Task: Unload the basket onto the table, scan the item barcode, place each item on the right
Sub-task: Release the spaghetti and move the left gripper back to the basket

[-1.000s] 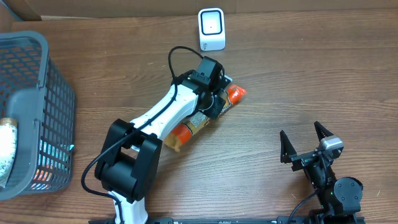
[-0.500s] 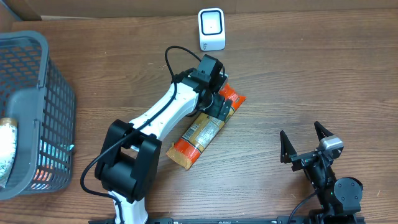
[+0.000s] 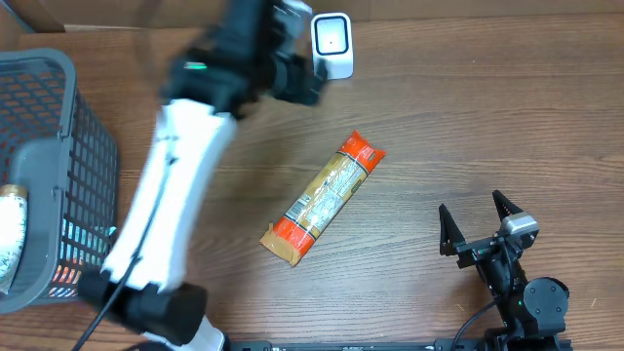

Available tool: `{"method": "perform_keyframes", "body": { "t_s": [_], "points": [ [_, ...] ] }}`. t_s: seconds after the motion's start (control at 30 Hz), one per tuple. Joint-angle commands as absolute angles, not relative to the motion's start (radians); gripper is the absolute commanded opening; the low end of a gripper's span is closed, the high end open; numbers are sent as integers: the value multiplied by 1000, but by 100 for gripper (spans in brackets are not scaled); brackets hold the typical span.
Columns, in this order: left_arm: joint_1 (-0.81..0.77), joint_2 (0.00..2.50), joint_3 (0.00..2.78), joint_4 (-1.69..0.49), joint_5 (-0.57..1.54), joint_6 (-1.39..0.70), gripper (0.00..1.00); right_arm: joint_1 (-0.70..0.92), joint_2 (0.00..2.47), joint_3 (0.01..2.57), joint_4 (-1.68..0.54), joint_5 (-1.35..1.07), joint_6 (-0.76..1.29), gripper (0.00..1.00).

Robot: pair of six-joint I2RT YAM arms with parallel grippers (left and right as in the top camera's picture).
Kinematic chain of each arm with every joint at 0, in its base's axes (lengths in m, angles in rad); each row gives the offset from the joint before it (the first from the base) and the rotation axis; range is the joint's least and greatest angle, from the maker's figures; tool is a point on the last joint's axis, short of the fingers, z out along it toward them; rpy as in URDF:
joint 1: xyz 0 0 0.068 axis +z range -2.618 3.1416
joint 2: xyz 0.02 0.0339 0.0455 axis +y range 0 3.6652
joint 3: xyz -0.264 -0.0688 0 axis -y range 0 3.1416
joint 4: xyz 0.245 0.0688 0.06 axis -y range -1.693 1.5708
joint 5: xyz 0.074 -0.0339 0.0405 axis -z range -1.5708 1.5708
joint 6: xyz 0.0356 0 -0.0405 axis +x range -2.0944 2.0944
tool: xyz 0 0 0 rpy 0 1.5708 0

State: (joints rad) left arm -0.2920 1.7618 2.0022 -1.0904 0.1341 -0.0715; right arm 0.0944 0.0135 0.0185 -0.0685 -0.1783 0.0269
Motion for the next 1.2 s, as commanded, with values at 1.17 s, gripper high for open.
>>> {"method": "perform_keyframes", "body": {
  "t_s": [1.17],
  "points": [
    [813,1554,1602,-904,-43,-52,100,103,3,8,-63,-173,30,100]
  ]
}}
